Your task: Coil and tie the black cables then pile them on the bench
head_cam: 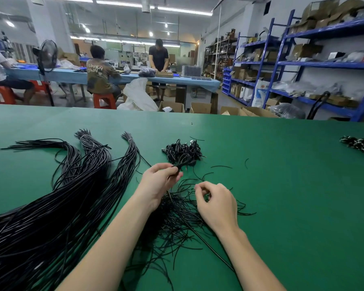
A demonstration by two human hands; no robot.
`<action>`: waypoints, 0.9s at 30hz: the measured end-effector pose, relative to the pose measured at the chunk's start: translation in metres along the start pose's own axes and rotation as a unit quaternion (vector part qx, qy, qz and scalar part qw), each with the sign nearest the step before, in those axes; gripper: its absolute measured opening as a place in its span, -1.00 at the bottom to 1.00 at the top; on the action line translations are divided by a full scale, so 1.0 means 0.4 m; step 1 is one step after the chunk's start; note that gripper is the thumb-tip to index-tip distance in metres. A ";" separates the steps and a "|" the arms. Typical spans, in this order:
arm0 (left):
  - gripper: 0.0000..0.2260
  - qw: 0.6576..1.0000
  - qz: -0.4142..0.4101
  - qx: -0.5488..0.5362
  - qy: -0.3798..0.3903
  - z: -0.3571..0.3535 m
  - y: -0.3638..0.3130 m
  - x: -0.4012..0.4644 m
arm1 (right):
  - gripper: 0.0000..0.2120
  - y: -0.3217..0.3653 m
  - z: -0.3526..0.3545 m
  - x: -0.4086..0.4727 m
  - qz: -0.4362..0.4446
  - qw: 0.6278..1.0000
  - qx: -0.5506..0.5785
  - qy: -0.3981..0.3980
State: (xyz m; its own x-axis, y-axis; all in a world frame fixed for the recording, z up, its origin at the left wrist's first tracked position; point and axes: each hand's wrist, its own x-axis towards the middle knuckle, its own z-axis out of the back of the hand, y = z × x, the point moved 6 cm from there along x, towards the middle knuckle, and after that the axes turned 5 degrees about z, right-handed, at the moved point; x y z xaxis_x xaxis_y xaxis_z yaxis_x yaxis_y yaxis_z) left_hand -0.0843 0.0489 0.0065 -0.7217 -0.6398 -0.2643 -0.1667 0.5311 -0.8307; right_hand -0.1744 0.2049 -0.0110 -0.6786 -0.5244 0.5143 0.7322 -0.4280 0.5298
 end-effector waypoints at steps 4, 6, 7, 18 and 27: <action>-0.94 1.000 0.007 -0.020 0.003 -0.073 -0.017 0.055 | -0.75 0.001 -0.003 -0.007 0.006 1.000 0.009 -0.006; -0.91 1.000 0.001 -0.029 0.001 -0.100 -0.027 0.088 | -0.73 -0.003 -0.005 -0.010 0.008 1.000 0.013 -0.012; -0.90 0.999 -0.003 -0.033 -0.001 -0.110 -0.031 0.106 | -0.72 -0.005 -0.007 -0.012 0.008 1.000 0.017 -0.012; -0.94 0.818 -0.308 0.458 -0.163 -0.182 -0.088 0.250 | -0.63 0.003 -0.008 -0.011 0.027 0.999 0.032 -0.022; -0.69 0.599 -0.317 0.726 -0.115 -0.208 -0.006 0.289 | -0.67 0.006 -0.007 -0.007 0.025 0.998 0.051 -0.015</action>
State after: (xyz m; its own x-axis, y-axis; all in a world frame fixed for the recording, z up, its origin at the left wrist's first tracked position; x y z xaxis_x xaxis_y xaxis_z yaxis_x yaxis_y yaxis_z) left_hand -0.2233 0.0196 0.0186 -0.6838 -0.6048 0.4081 0.5222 -0.7964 -0.3052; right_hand -0.1706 0.2035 -0.0131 -0.6444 -0.5201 0.5606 0.7561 -0.3238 0.5687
